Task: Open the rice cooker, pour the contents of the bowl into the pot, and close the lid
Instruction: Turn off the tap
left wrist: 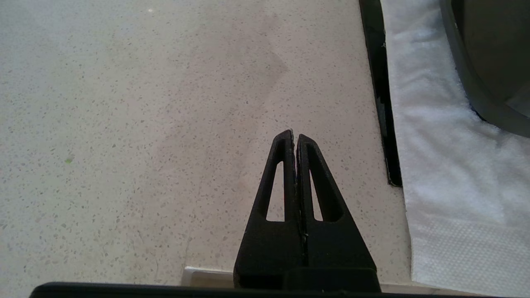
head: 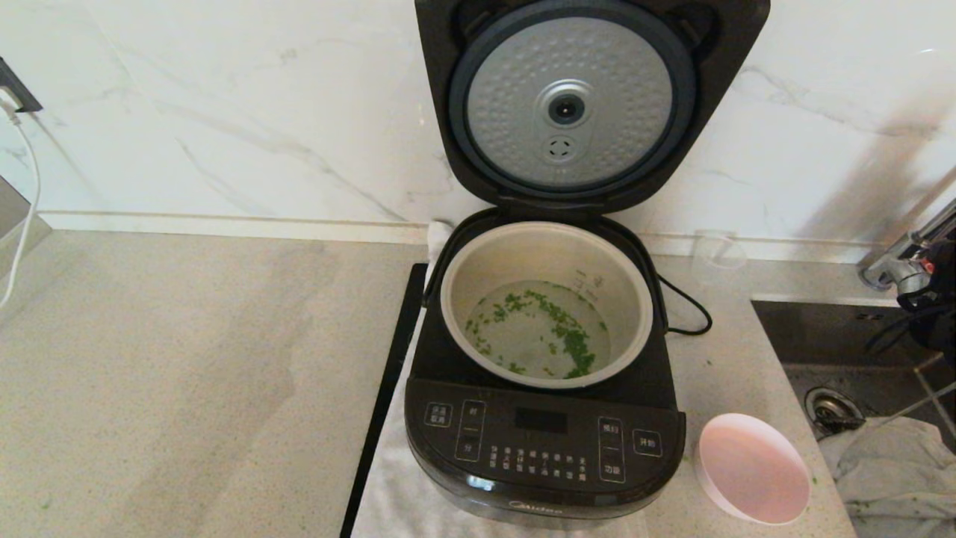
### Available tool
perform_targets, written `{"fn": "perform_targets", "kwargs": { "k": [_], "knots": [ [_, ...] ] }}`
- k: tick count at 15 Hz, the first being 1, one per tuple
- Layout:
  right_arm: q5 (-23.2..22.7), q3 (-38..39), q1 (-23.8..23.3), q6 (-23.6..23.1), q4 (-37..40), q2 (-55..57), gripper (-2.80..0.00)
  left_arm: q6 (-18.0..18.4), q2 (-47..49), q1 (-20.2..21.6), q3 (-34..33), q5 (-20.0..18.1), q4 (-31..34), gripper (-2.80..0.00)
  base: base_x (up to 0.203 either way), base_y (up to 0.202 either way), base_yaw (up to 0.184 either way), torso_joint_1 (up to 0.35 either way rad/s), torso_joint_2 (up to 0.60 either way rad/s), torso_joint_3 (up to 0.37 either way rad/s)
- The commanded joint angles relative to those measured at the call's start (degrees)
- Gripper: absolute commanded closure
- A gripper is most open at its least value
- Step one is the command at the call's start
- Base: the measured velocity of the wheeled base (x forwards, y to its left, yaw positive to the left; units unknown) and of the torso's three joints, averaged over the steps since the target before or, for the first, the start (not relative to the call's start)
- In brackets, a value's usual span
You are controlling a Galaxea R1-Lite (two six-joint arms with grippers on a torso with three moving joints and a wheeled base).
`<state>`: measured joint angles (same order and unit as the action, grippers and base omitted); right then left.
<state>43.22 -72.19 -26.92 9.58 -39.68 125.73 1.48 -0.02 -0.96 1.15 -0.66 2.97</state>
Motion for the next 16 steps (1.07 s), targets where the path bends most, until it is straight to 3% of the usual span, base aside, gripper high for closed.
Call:
{"fn": "perform_targets", "kwargs": {
  "k": [1,9,16],
  "knots": [
    [0.2,0.83,-0.14,0.15,-0.46,0.39,0.0,0.02,-0.06,0.0,0.0,0.04,0.01,0.0,0.0,0.0,0.0,0.0,0.0,0.0],
    [0.2,-2.88,-1.04,-1.27,-3.73,3.65,0.0,0.02,-0.06,0.0,0.0,0.01,0.01,0.0,0.0,0.0,0.0,0.0,0.0,0.0],
    [-0.38,-2.55,-1.76,-8.09,-17.08,6.89,0.0,0.02,-0.05,0.0,0.0,0.02,0.01,0.0,0.0,0.0,0.0,0.0,0.0,0.0]
  ]
}}
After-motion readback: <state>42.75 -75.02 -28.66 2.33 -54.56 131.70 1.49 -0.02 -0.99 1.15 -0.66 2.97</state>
